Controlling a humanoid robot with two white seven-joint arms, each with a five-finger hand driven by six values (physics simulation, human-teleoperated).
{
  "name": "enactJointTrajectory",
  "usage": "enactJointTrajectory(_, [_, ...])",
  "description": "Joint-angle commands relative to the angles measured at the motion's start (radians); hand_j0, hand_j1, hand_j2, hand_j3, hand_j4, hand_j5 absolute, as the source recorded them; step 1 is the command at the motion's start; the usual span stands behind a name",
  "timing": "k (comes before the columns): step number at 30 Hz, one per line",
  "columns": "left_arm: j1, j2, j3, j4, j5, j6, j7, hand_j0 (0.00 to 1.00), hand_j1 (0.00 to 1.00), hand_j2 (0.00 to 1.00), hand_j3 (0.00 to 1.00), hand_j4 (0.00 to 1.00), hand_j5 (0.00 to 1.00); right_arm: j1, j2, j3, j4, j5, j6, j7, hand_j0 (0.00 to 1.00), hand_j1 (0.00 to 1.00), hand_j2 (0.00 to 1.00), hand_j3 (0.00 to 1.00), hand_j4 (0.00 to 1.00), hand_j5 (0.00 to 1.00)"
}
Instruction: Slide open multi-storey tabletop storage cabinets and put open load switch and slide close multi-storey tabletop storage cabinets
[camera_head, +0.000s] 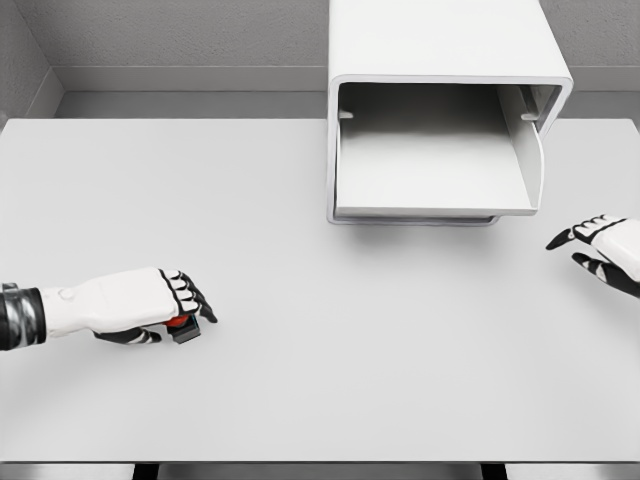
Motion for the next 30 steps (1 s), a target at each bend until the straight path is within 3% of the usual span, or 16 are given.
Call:
enactJointTrajectory(1, [0.000, 0.000, -0.003, 0.000, 0.002, 0.001, -0.001, 0.67, 0.67, 0.67, 0.67, 0.67, 0.67, 0.000, 0.008, 0.001, 0.000, 0.000, 0.001, 0.000, 0.55, 0.55, 0.55, 0.55, 0.55, 0.55])
enactJointTrajectory(8, [-0.008, 0.000, -0.003, 0.000, 0.004, 0.001, -0.001, 0.43, 0.43, 0.43, 0.43, 0.43, 0.43, -0.003, 0.010, 0.000, 0.017, 0.000, 0.001, 0.000, 0.55, 0.55, 0.55, 0.55, 0.55, 0.55])
enactJointTrajectory(10, [-0.008, 0.000, -0.003, 0.000, 0.004, 0.001, -0.001, 0.40, 0.40, 0.40, 0.40, 0.40, 0.40, -0.005, 0.030, 0.003, 0.017, 0.000, 0.001, 0.001, 0.55, 0.55, 0.55, 0.55, 0.55, 0.55])
enactJointTrajectory(30, [-0.067, -0.002, -0.001, 0.002, 0.005, 0.001, 0.000, 0.37, 0.37, 0.37, 0.37, 0.37, 0.37, -0.009, 0.039, 0.001, 0.020, 0.006, 0.001, 0.001, 0.55, 0.55, 0.55, 0.55, 0.55, 0.55])
